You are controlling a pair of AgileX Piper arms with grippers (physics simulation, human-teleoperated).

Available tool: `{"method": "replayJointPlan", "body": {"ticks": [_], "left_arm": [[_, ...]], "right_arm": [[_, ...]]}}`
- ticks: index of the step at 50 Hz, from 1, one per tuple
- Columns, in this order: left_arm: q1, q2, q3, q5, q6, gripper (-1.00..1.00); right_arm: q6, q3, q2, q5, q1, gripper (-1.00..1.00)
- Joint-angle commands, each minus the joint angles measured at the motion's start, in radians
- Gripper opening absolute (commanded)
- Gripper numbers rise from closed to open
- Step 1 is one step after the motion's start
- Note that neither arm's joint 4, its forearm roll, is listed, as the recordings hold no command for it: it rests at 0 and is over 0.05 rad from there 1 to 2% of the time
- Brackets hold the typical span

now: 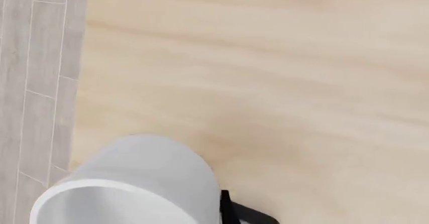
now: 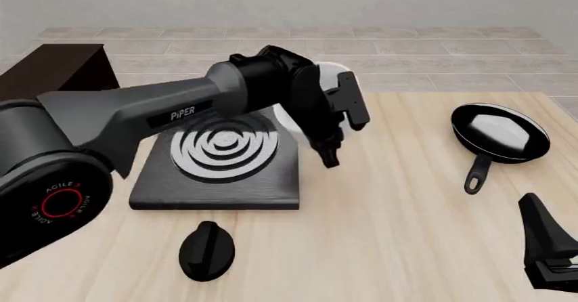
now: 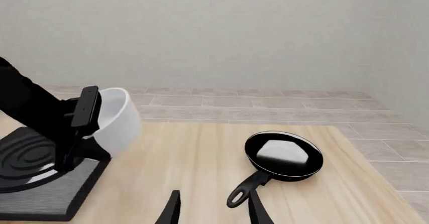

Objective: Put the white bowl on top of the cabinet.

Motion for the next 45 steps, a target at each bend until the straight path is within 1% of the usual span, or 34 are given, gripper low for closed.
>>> {"method": "replayJointPlan", "body": {"ticks": [1,3,8,11,13,14,17,20,27,30,33,36,40,41,45], "left_arm": [[0.059,-0.096,-0.005,0.029,-0.007,-1.00],[0.063,-0.103,0.004,0.029,-0.006,-1.00],[0.127,-0.133,0.014,0.041,0.016,-1.00],[0.159,-0.139,0.000,0.060,0.014,-1.00],[0.211,-0.131,-0.019,0.072,0.013,-1.00],[0.211,-0.131,-0.020,0.072,0.013,-1.00],[0.259,-0.144,0.006,0.057,0.026,-1.00],[0.293,-0.174,0.024,0.052,0.017,-1.00],[0.349,-0.214,0.050,0.054,0.015,-1.00],[0.389,-0.233,0.056,0.055,0.010,-1.00],[0.405,-0.244,0.072,0.053,0.013,-1.00],[0.459,-0.264,0.089,0.044,0.014,-1.00],[0.494,-0.278,0.085,0.047,0.009,-1.00],[0.523,-0.287,0.070,0.051,0.013,-1.00],[0.561,-0.293,0.047,0.063,0.019,-1.00]], "right_arm": [[0.000,0.000,0.000,0.000,0.000,1.00],[0.000,0.000,0.000,0.000,0.000,1.00],[0.000,0.000,0.000,0.000,0.000,1.00],[0.000,0.000,0.000,0.000,0.000,1.00],[0.000,0.000,0.000,0.000,0.000,1.00],[0.000,0.000,0.000,0.000,0.000,1.00],[0.000,0.000,0.000,0.000,0.000,1.00],[0.000,0.000,0.000,0.000,0.000,1.00],[0.000,0.000,0.000,0.000,0.000,1.00],[0.000,0.000,0.000,0.000,0.000,1.00],[0.000,0.000,0.000,0.000,0.000,1.00],[0.000,0.000,0.000,0.000,0.000,1.00],[0.000,0.000,0.000,0.000,0.000,1.00],[0.000,0.000,0.000,0.000,0.000,1.00],[0.000,0.000,0.000,0.000,0.000,1.00]]}}
